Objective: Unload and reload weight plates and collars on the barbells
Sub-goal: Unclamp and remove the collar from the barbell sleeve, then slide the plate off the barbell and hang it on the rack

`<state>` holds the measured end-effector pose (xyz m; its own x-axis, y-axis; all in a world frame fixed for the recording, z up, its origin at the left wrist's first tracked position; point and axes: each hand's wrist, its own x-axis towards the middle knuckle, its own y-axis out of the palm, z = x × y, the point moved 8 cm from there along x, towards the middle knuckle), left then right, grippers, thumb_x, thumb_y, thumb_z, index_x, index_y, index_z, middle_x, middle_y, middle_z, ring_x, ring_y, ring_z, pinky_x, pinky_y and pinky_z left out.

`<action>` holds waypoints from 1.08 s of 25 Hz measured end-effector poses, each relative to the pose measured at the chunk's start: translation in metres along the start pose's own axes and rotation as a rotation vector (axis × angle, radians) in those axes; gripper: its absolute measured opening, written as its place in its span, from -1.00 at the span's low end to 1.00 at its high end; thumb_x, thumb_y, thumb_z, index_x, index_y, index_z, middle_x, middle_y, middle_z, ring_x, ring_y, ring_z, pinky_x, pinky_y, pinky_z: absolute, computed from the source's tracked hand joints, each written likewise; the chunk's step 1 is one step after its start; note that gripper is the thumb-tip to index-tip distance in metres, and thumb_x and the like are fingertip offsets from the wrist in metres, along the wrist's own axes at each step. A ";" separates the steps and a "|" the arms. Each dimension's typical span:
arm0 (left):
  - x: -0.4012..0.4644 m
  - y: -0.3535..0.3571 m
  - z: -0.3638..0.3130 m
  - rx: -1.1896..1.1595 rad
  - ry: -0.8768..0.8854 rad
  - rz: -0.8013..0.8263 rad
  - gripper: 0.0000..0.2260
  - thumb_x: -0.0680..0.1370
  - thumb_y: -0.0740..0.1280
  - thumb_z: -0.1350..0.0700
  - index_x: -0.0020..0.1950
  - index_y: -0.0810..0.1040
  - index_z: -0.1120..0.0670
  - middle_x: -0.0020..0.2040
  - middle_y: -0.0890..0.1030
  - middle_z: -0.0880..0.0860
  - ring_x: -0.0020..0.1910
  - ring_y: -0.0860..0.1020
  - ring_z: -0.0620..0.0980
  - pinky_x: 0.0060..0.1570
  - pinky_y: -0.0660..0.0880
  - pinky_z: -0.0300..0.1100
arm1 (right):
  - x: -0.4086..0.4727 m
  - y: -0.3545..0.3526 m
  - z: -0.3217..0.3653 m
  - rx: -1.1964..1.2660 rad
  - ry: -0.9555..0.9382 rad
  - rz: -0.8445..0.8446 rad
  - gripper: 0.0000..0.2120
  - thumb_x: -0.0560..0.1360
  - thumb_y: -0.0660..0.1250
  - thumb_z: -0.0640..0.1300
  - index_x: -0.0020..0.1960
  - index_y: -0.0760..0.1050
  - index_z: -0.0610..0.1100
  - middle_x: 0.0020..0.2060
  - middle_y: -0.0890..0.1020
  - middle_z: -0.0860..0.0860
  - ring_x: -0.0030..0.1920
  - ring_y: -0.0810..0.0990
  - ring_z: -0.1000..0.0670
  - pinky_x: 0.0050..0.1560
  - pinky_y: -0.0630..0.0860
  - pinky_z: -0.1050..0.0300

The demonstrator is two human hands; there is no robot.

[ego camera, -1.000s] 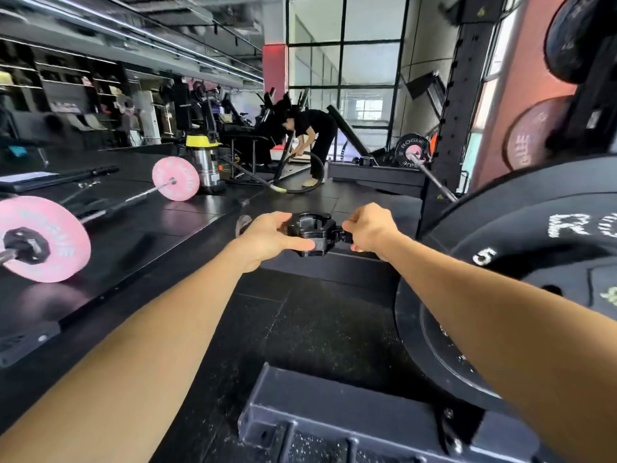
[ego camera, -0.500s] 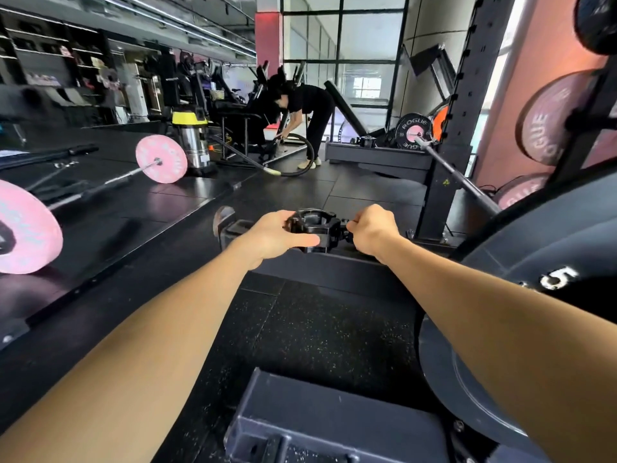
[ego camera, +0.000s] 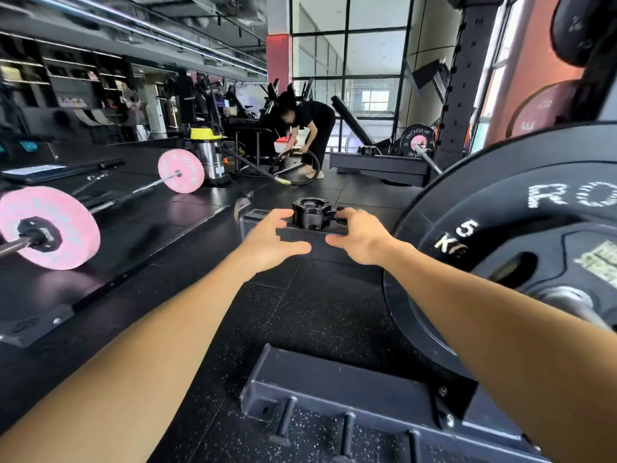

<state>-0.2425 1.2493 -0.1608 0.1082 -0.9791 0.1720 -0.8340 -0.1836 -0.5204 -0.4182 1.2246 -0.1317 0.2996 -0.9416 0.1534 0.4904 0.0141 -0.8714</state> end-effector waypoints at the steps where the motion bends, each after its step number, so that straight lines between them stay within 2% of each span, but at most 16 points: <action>1: -0.022 -0.003 -0.007 0.005 0.012 -0.004 -0.30 0.38 0.54 -0.07 0.45 0.30 -0.18 0.37 0.41 -0.06 0.20 0.44 -0.06 -0.10 0.43 -0.25 | -0.020 -0.002 0.004 0.008 -0.023 0.008 -0.38 0.57 0.34 -0.01 0.53 0.20 -0.16 0.45 0.34 -0.16 0.40 0.37 -0.17 0.32 0.32 0.09; 3: -0.064 -0.009 -0.021 -0.002 0.019 -0.014 -0.32 0.38 0.53 -0.09 0.44 0.31 -0.19 0.32 0.44 -0.07 0.16 0.47 -0.06 -0.22 0.38 -0.31 | -0.063 -0.011 0.008 0.023 -0.051 -0.001 -0.37 0.57 0.35 -0.01 0.54 0.20 -0.14 0.46 0.35 -0.15 0.41 0.37 -0.16 0.34 0.31 0.09; 5: -0.105 -0.011 -0.032 0.004 0.018 -0.015 -0.33 0.39 0.53 -0.10 0.43 0.32 -0.19 0.30 0.45 -0.07 0.15 0.48 -0.07 -0.20 0.39 -0.30 | -0.105 -0.018 0.006 0.024 -0.060 0.010 -0.36 0.56 0.37 -0.01 0.54 0.20 -0.12 0.46 0.35 -0.13 0.42 0.37 -0.14 0.34 0.31 0.09; 8: -0.157 -0.003 -0.052 0.013 0.035 -0.009 -0.38 0.40 0.52 -0.10 0.40 0.35 -0.20 0.28 0.47 -0.08 0.15 0.51 -0.07 -0.04 0.45 -0.17 | -0.165 -0.030 -0.005 0.017 -0.045 0.014 -0.34 0.54 0.39 0.01 0.54 0.21 -0.09 0.45 0.36 -0.11 0.42 0.37 -0.12 0.32 0.29 0.14; 11: -0.190 0.020 -0.083 0.018 0.075 0.020 -0.44 0.40 0.52 -0.11 0.35 0.39 -0.20 0.25 0.48 -0.08 0.07 0.54 -0.11 -0.17 0.41 -0.25 | -0.215 -0.056 -0.025 0.043 -0.002 -0.053 -0.35 0.52 0.41 0.01 0.52 0.25 -0.09 0.40 0.43 -0.11 0.38 0.42 -0.11 0.35 0.35 0.10; 14: -0.200 0.057 -0.120 -0.002 0.119 0.081 -0.42 0.40 0.51 -0.12 0.37 0.39 -0.17 0.24 0.48 -0.07 0.06 0.53 -0.12 -0.23 0.40 -0.27 | -0.255 -0.089 -0.063 0.027 0.082 -0.131 -0.36 0.51 0.42 0.01 0.50 0.29 -0.11 0.31 0.53 -0.13 0.29 0.51 -0.12 0.19 0.41 0.15; 18: -0.192 0.116 -0.165 -0.016 0.155 0.164 -0.43 0.42 0.50 -0.10 0.37 0.38 -0.16 0.25 0.47 -0.05 0.10 0.52 -0.07 -0.15 0.43 -0.18 | -0.297 -0.143 -0.139 0.009 0.229 -0.218 -0.41 0.51 0.42 -0.03 0.47 0.33 -0.12 0.28 0.56 -0.16 0.27 0.53 -0.15 0.08 0.38 0.19; 21: -0.179 0.161 -0.191 -0.014 0.190 0.171 -0.43 0.44 0.49 -0.04 0.40 0.37 -0.12 0.30 0.46 -0.02 0.15 0.50 -0.02 -0.03 0.40 -0.13 | -0.320 -0.175 -0.198 0.008 0.327 -0.265 -0.40 0.54 0.38 -0.02 0.50 0.28 -0.15 0.30 0.54 -0.16 0.24 0.54 -0.16 0.04 0.39 0.17; 24: -0.162 0.190 -0.201 0.018 0.209 0.115 -0.44 0.47 0.45 0.04 0.44 0.33 -0.06 0.37 0.43 0.03 0.17 0.45 -0.01 0.04 0.39 -0.11 | -0.322 -0.182 -0.239 -0.010 0.381 -0.277 -0.39 0.54 0.38 0.00 0.48 0.27 -0.22 0.30 0.51 -0.18 0.22 0.53 -0.17 0.07 0.42 0.11; 27: -0.141 0.208 -0.204 0.176 0.237 0.037 -0.45 0.48 0.41 0.09 0.42 0.30 -0.03 0.40 0.37 0.06 0.26 0.44 0.10 0.21 0.42 0.05 | -0.308 -0.171 -0.274 0.033 0.455 -0.287 -0.42 0.52 0.39 0.03 0.38 0.30 -0.26 0.27 0.49 -0.20 0.20 0.50 -0.18 0.03 0.41 0.08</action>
<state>-0.5417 1.3671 -0.1228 -0.0675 -0.9415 0.3301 -0.7261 -0.1805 -0.6635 -0.8188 1.4197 -0.1578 -0.2313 -0.9597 0.1596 0.5283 -0.2617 -0.8077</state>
